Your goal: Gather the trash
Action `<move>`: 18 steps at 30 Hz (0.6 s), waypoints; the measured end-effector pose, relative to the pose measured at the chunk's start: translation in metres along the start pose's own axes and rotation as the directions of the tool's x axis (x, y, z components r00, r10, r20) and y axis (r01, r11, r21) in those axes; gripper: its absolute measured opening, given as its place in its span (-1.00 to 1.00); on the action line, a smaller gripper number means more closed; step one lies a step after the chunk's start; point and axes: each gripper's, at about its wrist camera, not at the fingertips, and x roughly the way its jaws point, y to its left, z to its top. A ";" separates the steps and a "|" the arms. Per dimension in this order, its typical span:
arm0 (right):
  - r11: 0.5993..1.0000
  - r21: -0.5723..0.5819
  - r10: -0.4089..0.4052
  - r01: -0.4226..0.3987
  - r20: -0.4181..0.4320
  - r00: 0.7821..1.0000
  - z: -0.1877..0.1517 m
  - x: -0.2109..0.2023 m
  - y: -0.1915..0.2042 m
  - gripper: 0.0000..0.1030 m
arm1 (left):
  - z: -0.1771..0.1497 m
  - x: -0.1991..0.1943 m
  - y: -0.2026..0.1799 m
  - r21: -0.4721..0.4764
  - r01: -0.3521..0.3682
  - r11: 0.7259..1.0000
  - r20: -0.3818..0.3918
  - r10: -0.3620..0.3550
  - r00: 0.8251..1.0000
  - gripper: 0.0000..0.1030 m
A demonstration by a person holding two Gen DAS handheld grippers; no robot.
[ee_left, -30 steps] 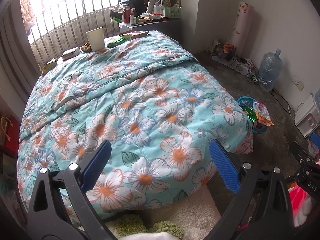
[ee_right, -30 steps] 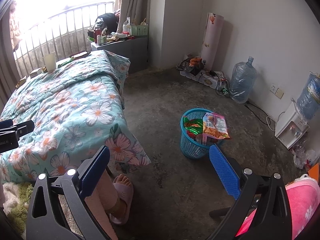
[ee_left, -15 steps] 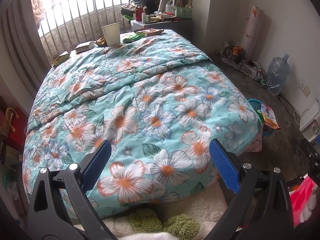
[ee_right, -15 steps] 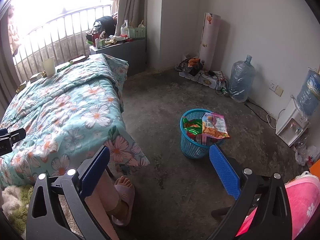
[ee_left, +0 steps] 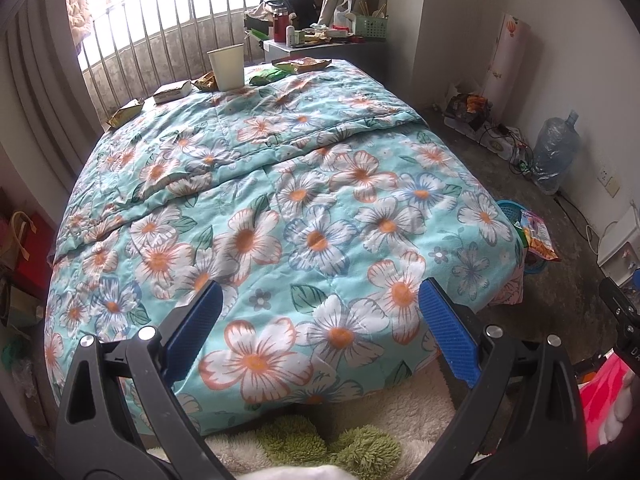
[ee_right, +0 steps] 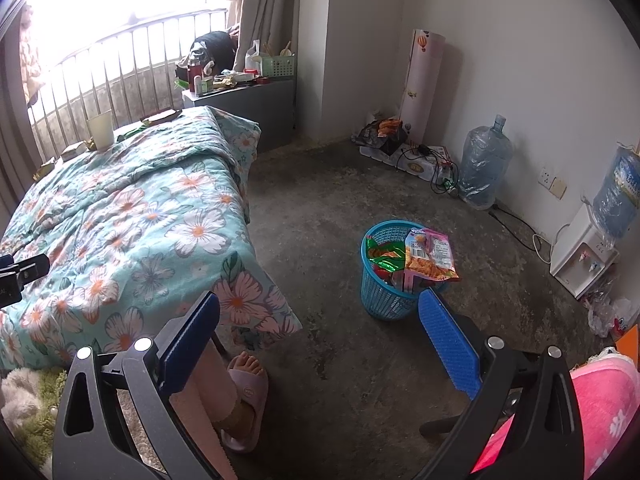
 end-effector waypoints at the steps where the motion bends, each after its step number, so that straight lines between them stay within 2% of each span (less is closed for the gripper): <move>1: 1.000 0.000 0.001 -0.001 0.000 1.000 0.000 0.000 0.000 0.88 | 0.000 0.000 0.000 0.000 0.000 1.000 -0.001 0.000 1.000 0.83; 18: 1.000 0.001 0.002 -0.002 0.000 1.000 0.000 0.000 0.000 0.88 | -0.001 0.000 -0.004 0.004 0.000 1.000 -0.002 0.000 1.000 0.83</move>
